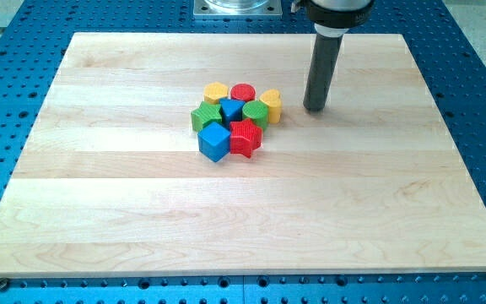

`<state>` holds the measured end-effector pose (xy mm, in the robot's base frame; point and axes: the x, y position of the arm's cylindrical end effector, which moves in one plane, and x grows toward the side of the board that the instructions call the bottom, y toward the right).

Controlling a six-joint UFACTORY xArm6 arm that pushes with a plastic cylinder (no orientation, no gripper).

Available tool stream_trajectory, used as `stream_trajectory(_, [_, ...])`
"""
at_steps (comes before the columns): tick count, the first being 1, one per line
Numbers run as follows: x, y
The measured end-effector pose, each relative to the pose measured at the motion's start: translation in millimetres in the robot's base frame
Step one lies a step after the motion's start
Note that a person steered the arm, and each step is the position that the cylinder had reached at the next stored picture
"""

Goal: Push the triangle into the yellow hexagon

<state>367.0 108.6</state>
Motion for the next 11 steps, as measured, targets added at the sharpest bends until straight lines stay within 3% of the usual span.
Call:
stream_trajectory(1, [-4.8,-29.5])
stream_trajectory(3, [32.2,-59.3])
stream_trajectory(5, [46.2,-48.5])
stream_trajectory(7, [46.0,-146.8])
stream_trajectory(9, [3.1,-171.8])
stream_trajectory(10, [0.8,-169.7])
stream_trajectory(11, [4.7,-216.9])
